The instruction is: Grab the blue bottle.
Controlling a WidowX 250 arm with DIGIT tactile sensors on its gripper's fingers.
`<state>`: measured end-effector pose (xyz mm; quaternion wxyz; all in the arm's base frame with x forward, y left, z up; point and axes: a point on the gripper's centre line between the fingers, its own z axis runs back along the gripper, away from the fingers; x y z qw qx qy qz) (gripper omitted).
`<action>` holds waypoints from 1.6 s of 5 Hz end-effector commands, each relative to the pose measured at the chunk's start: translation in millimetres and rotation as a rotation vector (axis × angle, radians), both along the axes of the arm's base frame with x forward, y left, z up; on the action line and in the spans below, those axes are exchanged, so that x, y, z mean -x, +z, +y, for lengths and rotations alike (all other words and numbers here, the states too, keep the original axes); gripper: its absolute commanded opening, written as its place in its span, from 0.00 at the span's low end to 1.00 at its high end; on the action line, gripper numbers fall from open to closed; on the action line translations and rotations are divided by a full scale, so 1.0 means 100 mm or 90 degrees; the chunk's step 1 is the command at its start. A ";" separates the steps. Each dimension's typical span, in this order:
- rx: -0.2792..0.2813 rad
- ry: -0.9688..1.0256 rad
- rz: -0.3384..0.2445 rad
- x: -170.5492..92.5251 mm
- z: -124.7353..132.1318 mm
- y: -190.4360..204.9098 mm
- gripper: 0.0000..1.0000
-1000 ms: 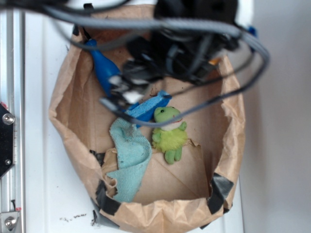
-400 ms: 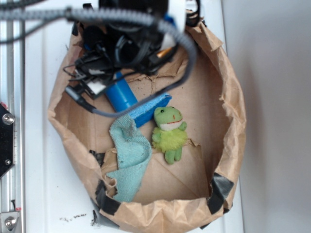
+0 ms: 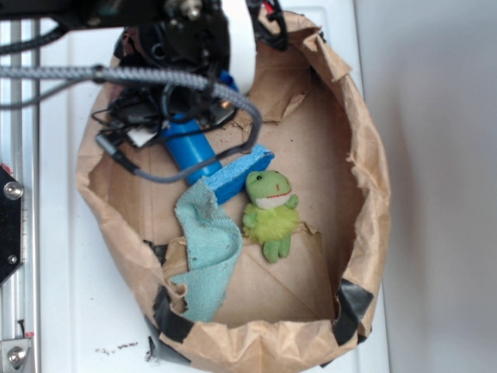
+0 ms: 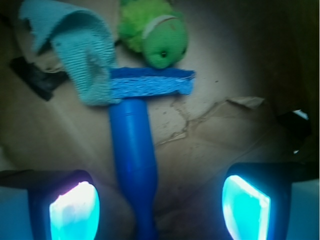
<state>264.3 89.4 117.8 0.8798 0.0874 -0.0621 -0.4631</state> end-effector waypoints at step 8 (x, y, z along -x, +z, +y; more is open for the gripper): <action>-0.005 -0.159 0.058 0.03 -0.27 -0.44 1.00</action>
